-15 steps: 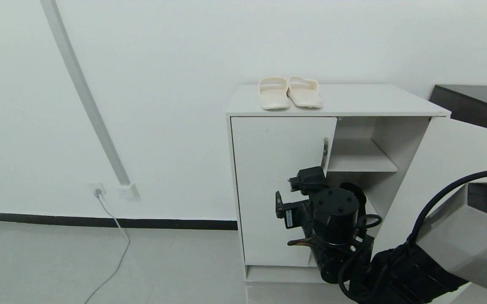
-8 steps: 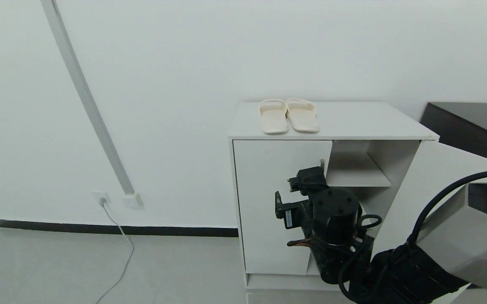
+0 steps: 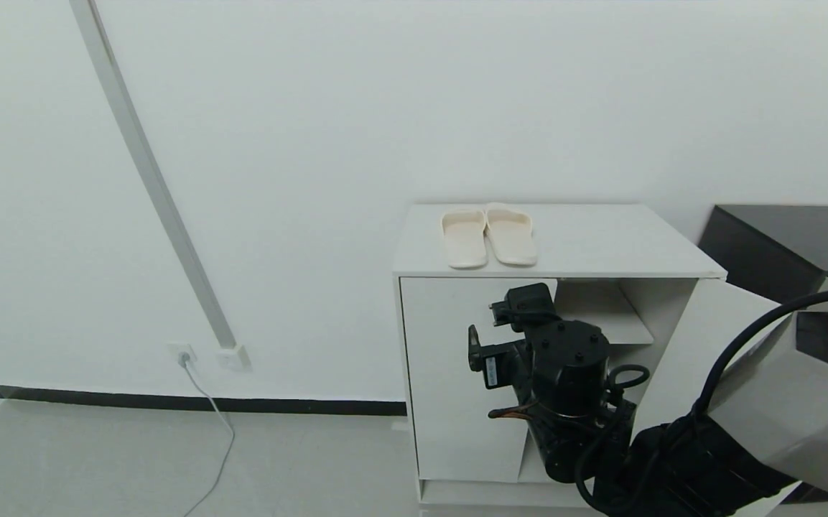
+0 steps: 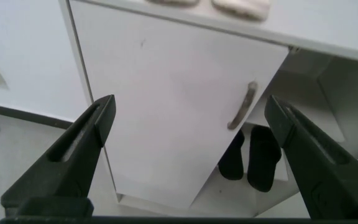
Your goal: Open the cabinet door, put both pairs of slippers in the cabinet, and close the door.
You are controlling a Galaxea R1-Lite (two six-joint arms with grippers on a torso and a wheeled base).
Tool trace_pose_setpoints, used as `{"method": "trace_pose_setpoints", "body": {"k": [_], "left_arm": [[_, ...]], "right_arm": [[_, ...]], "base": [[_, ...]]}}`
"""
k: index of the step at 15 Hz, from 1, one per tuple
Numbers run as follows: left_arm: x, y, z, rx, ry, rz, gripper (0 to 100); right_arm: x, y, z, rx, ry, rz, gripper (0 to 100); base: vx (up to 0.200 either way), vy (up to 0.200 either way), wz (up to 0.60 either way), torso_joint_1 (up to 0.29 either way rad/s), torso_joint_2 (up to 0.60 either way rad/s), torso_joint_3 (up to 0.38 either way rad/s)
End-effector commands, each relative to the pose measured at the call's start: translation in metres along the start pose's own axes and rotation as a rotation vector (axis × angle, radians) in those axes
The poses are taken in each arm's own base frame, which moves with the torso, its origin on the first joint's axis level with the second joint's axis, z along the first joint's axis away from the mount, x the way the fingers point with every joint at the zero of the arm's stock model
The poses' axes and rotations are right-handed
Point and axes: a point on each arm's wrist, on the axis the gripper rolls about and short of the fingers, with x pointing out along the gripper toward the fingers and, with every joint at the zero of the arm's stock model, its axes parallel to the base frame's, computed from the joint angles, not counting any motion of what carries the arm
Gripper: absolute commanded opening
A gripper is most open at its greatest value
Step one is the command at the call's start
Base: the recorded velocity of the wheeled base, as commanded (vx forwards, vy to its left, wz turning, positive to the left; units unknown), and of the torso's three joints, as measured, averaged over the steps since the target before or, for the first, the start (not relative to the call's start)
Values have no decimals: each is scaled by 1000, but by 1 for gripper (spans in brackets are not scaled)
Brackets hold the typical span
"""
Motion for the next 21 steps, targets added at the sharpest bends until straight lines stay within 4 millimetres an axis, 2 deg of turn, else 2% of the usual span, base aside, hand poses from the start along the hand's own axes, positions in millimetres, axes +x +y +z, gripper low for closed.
{"method": "trace_pose_setpoints", "body": {"k": [1, 6, 11, 13, 16, 18, 21], "left_arm": [[0, 0, 0, 0, 0, 0, 0], [0, 0, 0, 0, 1, 0, 0], [0, 0, 0, 0, 1, 0, 0], [0, 0, 0, 0, 1, 0, 0], [0, 0, 0, 1, 0, 0, 0], [0, 0, 0, 3, 1, 0, 0], [0, 0, 0, 1, 1, 0, 0]], "right_arm": [[0, 0, 0, -1, 1, 0, 100], [0, 0, -1, -2, 2, 1, 100], [9, -8, 0, -12, 2, -7, 100], [18, -13, 0, -26, 75, -27, 100], [24, -7, 11, 83, 207, -44, 100], [29, -6, 17, 141, 245, -58, 100], [32, -6, 12, 144, 254, -58, 100]], "base": [[0, 0, 0, 256, -583, -325], [0, 0, 0, 246, -551, -303], [0, 0, 0, 181, -386, -213], [0, 0, 0, 171, -364, -193], [0, 0, 0, 167, -357, -188], [0, 0, 0, 68, -154, -83], [0, 0, 0, 0, 0, 0]]}}
